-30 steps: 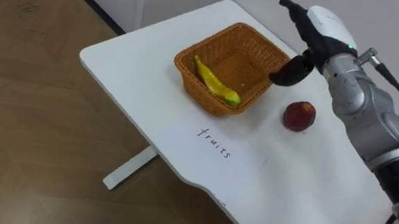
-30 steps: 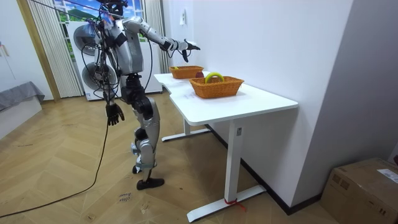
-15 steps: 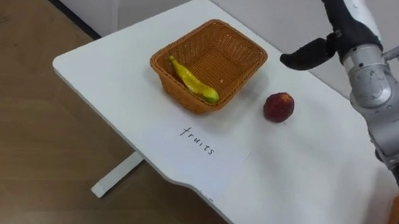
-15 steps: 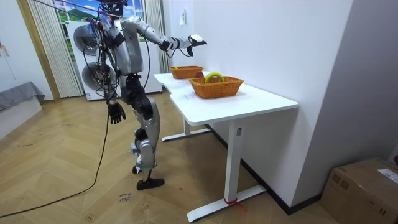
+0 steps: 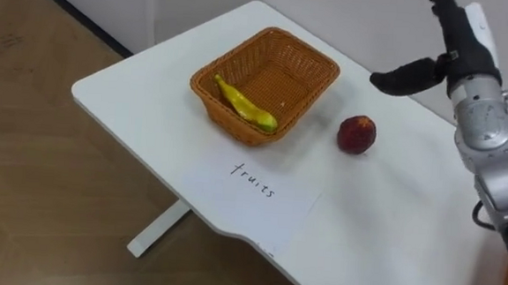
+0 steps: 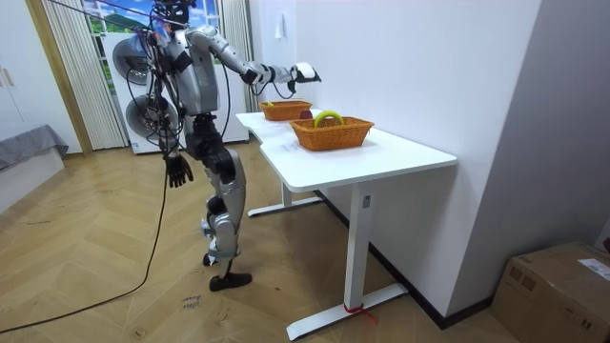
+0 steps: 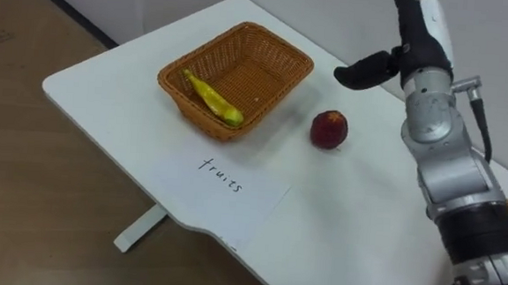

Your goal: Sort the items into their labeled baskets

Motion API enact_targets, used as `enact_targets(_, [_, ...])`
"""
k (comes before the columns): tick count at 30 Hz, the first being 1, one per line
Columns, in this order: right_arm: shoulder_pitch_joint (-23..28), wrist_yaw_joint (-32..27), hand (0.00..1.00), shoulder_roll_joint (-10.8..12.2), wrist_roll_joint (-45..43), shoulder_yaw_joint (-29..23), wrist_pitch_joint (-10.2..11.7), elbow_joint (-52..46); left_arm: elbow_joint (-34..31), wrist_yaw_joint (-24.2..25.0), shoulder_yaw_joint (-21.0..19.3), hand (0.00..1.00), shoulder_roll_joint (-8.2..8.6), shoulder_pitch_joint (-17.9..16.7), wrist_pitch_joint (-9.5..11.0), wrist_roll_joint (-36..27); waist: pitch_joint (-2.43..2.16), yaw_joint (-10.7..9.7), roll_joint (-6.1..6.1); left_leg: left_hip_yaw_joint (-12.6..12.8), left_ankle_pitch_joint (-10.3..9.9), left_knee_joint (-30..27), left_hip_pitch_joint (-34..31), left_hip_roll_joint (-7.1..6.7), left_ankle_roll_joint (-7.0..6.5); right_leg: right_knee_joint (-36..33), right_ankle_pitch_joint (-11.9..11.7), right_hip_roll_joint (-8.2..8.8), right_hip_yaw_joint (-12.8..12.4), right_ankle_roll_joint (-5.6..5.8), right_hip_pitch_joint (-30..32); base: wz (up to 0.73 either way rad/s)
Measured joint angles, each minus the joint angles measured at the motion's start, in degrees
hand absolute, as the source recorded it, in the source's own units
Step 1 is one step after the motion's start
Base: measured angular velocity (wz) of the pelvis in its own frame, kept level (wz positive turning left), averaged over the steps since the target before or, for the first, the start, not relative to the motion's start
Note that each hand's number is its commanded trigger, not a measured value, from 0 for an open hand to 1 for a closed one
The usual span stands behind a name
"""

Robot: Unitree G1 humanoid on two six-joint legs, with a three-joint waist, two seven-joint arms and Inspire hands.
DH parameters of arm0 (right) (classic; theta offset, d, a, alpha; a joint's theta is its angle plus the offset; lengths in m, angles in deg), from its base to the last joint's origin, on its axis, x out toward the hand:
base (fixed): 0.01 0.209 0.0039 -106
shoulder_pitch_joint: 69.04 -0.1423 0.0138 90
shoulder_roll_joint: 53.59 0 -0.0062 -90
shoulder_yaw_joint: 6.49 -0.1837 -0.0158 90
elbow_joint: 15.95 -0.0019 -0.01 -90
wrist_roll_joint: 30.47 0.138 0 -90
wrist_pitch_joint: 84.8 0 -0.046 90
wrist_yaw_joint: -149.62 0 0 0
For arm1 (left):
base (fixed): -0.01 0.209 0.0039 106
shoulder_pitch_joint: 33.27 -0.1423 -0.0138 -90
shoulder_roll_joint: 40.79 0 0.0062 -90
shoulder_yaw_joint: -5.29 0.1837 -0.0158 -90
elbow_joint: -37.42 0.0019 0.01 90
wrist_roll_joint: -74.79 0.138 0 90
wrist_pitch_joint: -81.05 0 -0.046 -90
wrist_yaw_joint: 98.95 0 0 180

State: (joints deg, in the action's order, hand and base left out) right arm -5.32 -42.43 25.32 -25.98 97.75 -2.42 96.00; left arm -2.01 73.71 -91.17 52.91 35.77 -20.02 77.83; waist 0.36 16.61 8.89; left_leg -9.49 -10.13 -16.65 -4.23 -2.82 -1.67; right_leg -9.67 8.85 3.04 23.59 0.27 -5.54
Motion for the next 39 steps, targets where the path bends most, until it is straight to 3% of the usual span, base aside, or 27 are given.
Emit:
enact_targets(3, [1.2,0.0,0.0,0.7,1.8,0.0,0.0,0.5,0.0,0.0,0.9,0.0,0.59,0.2,0.0,0.0,0.56,-0.2,-1.06,0.1,0.0,0.0,0.0,-0.09,-0.05,0.0,0.0,0.16,0.0,0.0,0.1,-0.02])
enact_targets(6, [1.7,-0.7,0.0,0.7,4.2,0.0,0.0,0.7,0.0,0.1,1.2,0.0,0.88,-0.2,-0.3,-0.2,0.29,-0.7,-1.94,0.1,0.5,0.0,-0.6,-0.66,-0.09,0.0,0.2,0.4,-0.2,0.17,0.7,0.0])
enact_targets(12, [1.7,-2.4,0.0,0.7,8.0,0.0,0.1,1.0,-0.1,-0.3,2.8,0.0,0.83,-0.1,-0.2,-0.1,-0.02,-0.9,-2.41,0.2,0.8,0.0,-0.5,-0.94,-0.29,0.0,0.5,0.57,-0.2,0.17,0.5,0.04])
enact_targets(15, [1.7,-2.9,0.0,0.9,8.4,0.0,0.5,2.2,0.1,-0.5,3.4,0.0,1.13,-0.1,0.0,-0.1,0.05,-0.7,-2.54,0.1,0.8,0.2,-0.1,-0.92,-0.32,0.0,0.6,0.72,0.1,0.24,0.0,0.01])
enact_targets(20, [1.6,-3.3,0.0,1.1,8.4,0.0,0.6,4.8,0.0,-0.6,4.7,0.0,1.9,-0.9,-0.1,-0.3,0.3,-0.7,-4.26,0.1,0.7,0.2,-0.1,-0.94,-0.52,-0.2,0.7,1.04,-0.1,0.44,0.2,-0.02])
enact_targets(23, [1.6,-3.3,0.0,1.1,8.4,0.0,0.6,5.1,0.0,-0.6,4.7,0.0,2.21,-1.0,-0.1,-0.3,0.48,-0.8,-4.65,0.1,0.7,0.4,-0.3,-0.98,-0.59,-0.3,0.9,1.49,0.0,0.6,0.7,0.0])
enact_targets(33, [1.5,-2.8,0.0,2.2,8.8,-0.4,0.6,6.6,0.0,-0.5,5.6,0.0,2.82,-1.1,0.3,-0.2,0.22,-0.8,-4.28,0.4,0.9,2.1,-0.2,-1.64,-0.86,-0.2,1.4,1.72,0.4,0.96,0.9,0.01])
enact_targets(39, [0.3,-2.0,0.0,2.5,9.0,-0.4,0.6,10.1,-0.8,-1.0,5.8,0.0,2.88,-1.1,0.2,-0.2,0.3,-0.6,-4.16,0.2,0.8,2.2,-0.3,-1.55,-1.08,-0.5,1.4,1.86,0.7,1.1,1.1,0.03])
